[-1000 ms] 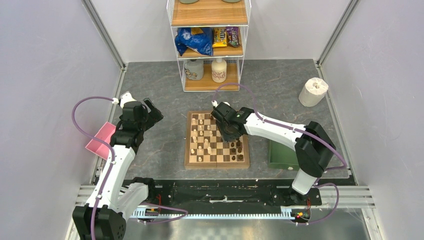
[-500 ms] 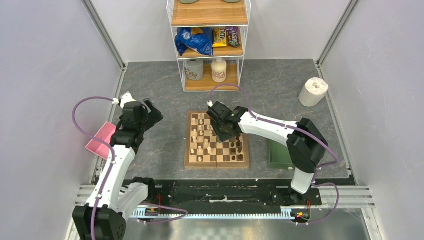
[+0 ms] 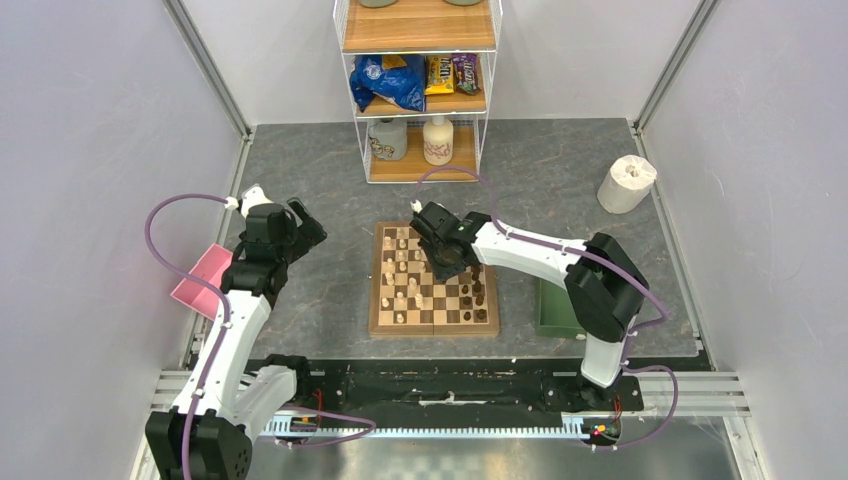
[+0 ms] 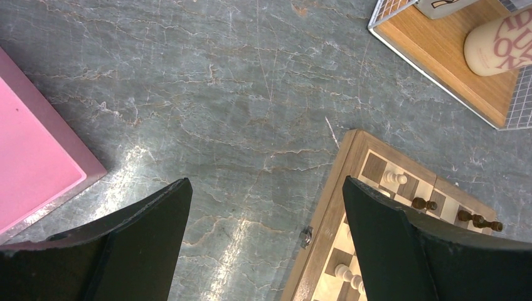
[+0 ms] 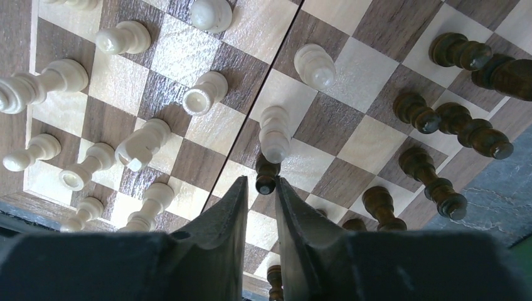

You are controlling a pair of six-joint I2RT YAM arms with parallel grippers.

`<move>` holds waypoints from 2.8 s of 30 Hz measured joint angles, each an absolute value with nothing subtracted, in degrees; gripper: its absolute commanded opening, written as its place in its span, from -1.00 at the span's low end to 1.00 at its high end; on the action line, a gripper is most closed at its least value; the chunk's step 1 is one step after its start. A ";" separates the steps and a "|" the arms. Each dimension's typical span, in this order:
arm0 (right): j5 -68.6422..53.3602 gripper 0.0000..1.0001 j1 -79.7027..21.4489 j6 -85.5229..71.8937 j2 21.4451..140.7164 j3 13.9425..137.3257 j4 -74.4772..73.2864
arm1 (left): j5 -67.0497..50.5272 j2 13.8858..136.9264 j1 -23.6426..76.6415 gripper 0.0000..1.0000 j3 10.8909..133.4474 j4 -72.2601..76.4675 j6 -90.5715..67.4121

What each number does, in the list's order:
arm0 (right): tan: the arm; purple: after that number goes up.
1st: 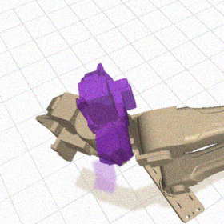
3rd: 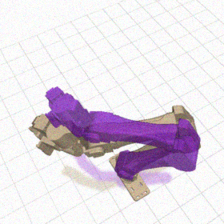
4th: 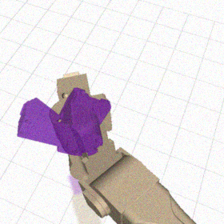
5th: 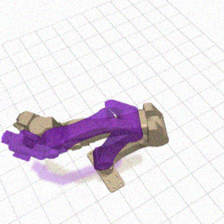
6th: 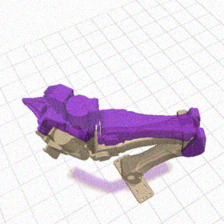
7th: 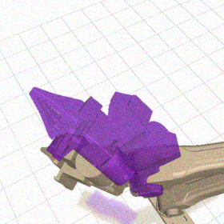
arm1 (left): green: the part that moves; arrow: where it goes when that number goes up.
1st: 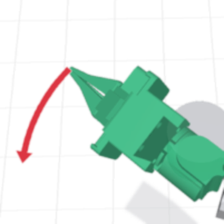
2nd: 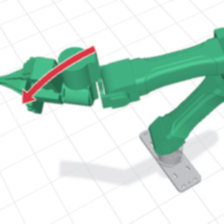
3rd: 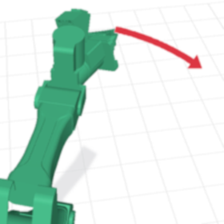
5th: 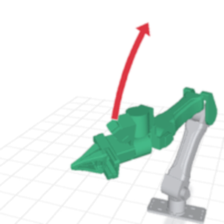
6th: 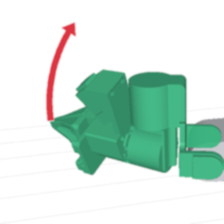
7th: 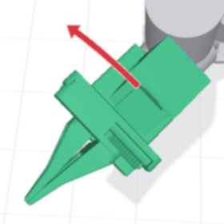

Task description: Set up the chess pieces on the board

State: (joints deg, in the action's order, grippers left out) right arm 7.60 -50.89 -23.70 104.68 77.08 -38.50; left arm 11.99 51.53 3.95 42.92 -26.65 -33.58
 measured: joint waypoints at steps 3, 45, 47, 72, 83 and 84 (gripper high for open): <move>7.57 -0.50 -50.89 -23.64 105.08 77.10 -38.37 | 12.01 51.53 3.95 0.95 42.83 -26.65 -33.58; 13.17 -0.67 -48.51 -23.94 100.86 72.03 -38.98 | 12.08 50.94 3.95 0.96 42.74 -26.65 -33.58; 13.39 -0.67 -48.51 -23.94 100.84 72.01 -39.31 | 12.08 50.94 3.95 0.96 42.74 -26.68 -33.58; 13.10 -0.29 -48.47 -23.00 100.44 72.25 -40.21 | 12.05 50.94 3.95 0.96 42.74 -26.63 -33.58; 12.95 -0.25 -48.47 -22.33 99.88 75.00 -40.97 | 12.05 50.94 3.95 0.96 42.72 -26.63 -33.58; 12.95 -0.25 -48.47 -22.33 99.85 75.09 -40.97 | 12.05 50.94 3.95 0.96 42.72 -26.63 -33.61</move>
State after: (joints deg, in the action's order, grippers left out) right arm 12.95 -48.47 -22.33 99.85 75.09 -40.97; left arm 12.05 50.94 3.95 42.72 -26.63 -33.61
